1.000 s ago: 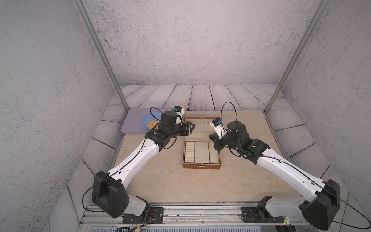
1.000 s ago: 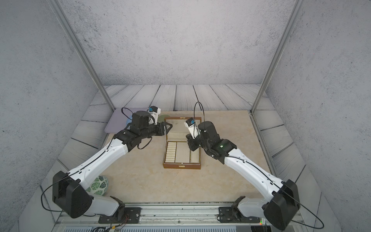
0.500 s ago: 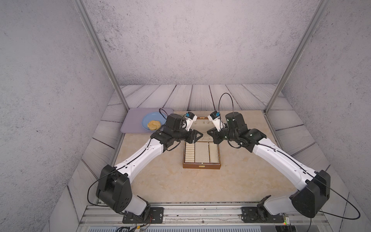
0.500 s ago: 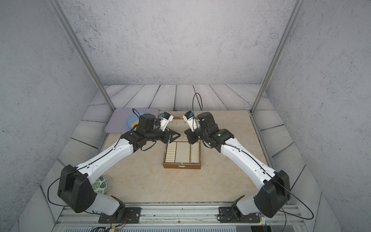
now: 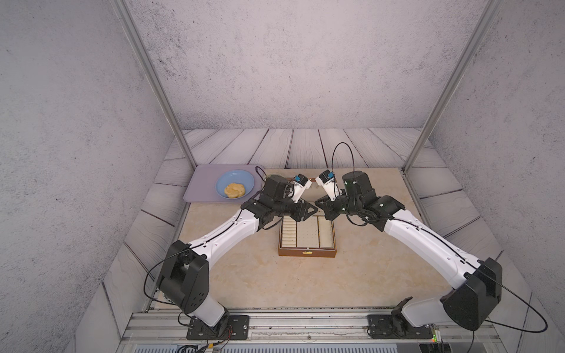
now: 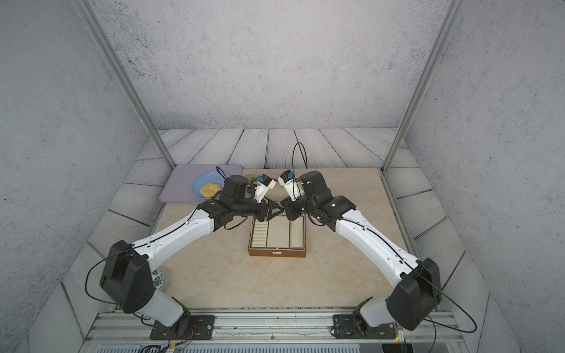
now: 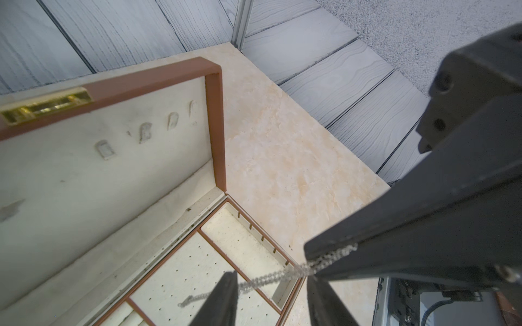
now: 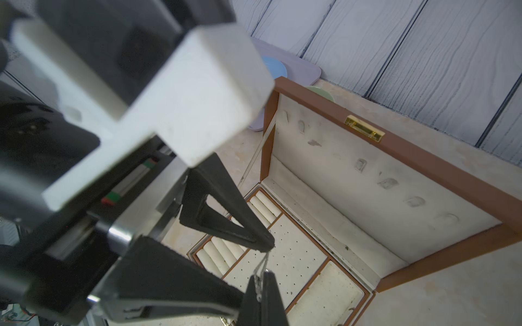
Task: Put jewelry chain into jewelry box
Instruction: Hang the necklace on the jewelry box clasp.
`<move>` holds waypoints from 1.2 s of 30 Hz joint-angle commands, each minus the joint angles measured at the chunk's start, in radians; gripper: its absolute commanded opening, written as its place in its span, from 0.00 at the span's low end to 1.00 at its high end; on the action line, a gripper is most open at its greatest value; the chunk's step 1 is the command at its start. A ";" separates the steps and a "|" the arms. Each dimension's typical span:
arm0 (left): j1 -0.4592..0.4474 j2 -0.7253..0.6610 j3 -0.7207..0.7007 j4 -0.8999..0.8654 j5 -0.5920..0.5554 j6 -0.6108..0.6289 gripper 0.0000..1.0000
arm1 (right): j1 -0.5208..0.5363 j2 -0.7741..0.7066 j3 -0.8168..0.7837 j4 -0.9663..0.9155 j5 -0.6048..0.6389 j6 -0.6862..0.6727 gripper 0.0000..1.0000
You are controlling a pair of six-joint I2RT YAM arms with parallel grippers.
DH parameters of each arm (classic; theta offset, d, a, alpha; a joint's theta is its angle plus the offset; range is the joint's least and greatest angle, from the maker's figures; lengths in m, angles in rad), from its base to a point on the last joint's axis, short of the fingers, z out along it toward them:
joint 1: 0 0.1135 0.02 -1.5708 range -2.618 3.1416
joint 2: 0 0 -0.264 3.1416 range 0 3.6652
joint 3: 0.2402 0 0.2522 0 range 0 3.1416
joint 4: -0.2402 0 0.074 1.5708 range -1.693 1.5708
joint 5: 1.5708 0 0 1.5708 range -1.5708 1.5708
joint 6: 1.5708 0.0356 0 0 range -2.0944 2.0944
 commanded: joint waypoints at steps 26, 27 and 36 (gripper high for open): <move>-0.023 0.038 0.047 0.045 -0.051 0.027 0.24 | -0.004 -0.019 0.011 -0.001 -0.032 0.016 0.00; -0.023 0.038 0.048 0.046 -0.051 0.027 0.23 | -0.004 -0.019 0.010 -0.001 -0.032 0.016 0.00; -0.028 0.033 0.045 0.041 -0.059 0.026 0.13 | -0.004 -0.028 0.006 0.000 -0.028 0.019 0.00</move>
